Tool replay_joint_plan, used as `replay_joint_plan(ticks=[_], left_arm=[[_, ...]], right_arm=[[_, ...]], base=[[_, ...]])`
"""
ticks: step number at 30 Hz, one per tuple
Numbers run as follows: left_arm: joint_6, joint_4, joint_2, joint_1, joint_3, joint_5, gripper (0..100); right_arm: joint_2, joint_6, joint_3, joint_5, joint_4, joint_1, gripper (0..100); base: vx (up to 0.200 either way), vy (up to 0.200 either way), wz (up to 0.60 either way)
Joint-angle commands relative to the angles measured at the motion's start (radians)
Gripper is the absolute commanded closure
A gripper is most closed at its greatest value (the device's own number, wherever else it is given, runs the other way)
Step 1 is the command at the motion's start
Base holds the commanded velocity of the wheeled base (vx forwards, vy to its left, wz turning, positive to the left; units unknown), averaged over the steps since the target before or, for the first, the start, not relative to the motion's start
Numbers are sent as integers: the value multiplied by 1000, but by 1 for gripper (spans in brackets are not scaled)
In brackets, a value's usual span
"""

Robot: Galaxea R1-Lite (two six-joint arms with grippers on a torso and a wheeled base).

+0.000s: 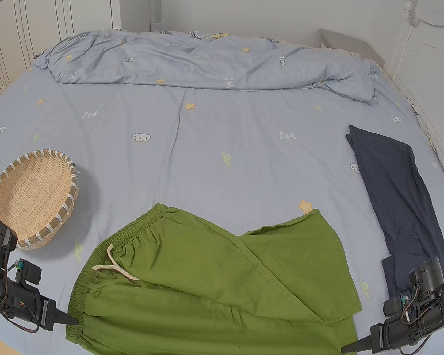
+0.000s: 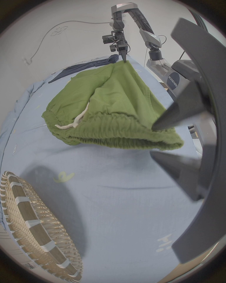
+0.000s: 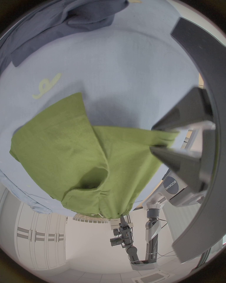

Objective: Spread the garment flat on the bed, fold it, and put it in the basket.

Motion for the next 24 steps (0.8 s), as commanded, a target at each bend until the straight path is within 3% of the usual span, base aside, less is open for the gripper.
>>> replay_joint_plan(ticks=[1, 7, 12, 21, 23, 24], left_arm=[[-1, -5, 6, -11, 1, -1, 0], [-3, -8, -24, 1, -5, 2, 0], [-22, -8, -43, 56, -75, -1, 0], [-73, -5, -38, 81, -305, 4, 0], [-75, -5, 8, 72, -370, 2, 0], [-76, -5, 68, 29, -440, 2, 0]], right_arm=[[4, 0, 6, 3, -2, 5, 0], [-27, 0, 6, 3, -2, 1, 0], [-118, 2, -6, 8, -2, -7, 0], [-159, -3, -155, 9, -4, -21, 0], [-147, 0, -211, 11, -4, -12, 0], [-95, 2, -264, 11, -5, 16, 0]], base=[[0, 0, 0], [0, 0, 0], [0, 0, 0], [0, 0, 0], [0, 0, 0], [0, 0, 0]])
